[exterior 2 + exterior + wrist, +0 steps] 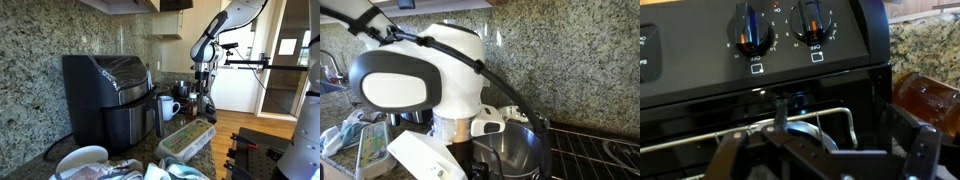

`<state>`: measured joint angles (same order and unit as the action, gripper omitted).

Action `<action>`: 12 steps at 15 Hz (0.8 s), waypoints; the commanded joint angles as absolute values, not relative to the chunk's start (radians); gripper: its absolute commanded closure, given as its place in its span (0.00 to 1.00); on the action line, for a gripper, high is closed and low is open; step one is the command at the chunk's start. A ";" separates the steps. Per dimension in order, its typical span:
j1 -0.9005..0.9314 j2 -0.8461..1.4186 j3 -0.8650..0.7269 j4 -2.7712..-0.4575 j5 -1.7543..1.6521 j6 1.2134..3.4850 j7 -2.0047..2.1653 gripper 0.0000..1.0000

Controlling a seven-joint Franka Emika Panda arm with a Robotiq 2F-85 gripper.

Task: Twist the first knob on the stove

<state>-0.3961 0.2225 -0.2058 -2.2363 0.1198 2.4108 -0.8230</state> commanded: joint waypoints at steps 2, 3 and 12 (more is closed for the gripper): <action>-0.376 0.161 -0.222 -2.212 0.079 2.282 -0.792 0.00; -0.374 0.155 -0.221 -2.203 0.076 2.251 -0.797 0.00; -0.349 0.103 -0.224 -2.166 0.045 2.063 -0.822 0.00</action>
